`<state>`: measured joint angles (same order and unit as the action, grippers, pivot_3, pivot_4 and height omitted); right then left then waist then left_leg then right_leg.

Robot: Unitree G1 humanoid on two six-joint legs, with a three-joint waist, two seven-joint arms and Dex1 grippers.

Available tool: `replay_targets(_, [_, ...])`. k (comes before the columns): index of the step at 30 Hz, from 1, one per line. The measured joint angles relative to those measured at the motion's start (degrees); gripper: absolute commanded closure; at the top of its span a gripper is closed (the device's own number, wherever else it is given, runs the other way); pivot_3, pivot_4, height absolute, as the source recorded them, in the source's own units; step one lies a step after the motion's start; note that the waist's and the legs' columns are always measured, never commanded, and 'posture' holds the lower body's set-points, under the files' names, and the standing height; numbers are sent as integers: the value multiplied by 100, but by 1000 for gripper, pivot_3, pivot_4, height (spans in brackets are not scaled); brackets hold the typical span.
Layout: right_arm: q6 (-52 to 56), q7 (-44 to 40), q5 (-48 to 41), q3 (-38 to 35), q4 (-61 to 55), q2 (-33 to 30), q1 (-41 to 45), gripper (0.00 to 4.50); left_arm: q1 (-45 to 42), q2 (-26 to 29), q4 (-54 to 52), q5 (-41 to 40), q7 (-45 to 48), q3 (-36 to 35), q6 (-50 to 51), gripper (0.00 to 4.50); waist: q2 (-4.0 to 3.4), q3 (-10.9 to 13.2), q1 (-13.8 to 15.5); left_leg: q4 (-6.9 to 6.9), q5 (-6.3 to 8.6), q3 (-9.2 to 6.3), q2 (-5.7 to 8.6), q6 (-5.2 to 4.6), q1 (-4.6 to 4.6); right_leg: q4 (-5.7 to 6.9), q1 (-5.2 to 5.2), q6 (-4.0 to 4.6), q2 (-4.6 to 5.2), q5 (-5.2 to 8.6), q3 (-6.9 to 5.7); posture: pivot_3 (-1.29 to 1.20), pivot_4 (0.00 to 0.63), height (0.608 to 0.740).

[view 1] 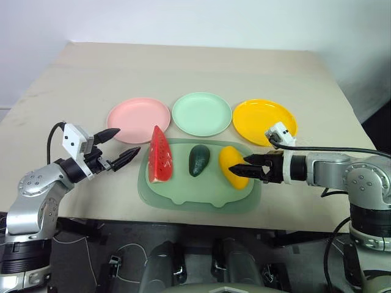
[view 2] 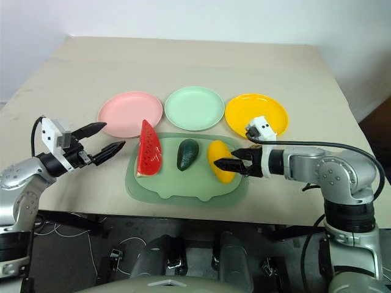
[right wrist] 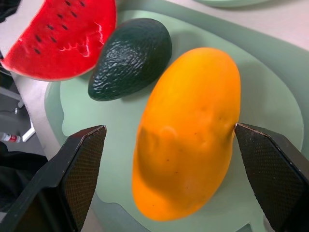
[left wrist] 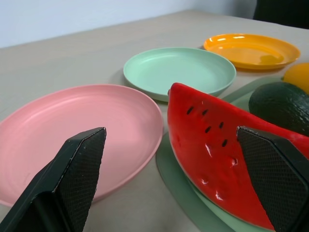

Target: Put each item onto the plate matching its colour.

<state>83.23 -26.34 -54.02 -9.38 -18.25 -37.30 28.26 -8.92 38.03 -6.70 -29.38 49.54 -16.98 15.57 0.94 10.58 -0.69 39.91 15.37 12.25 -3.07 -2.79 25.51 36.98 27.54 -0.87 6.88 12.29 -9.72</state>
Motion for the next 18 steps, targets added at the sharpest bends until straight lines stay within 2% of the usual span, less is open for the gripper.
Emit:
replay_targets(17, [81,336,696,657,334,279,329,0,27,-10,154,18,7,23,-140,3,-2,1,-20,-12,-2,4,-1,3,0,0,9,-1,-2,0,1,0,150,696])
replay_targets(18, [39,322,742,703,333,280,342,397,27,-10,155,18,3,23,-142,0,-2,1,-19,-12,-2,4,0,3,0,-1,9,-1,-2,0,1,0,150,696])
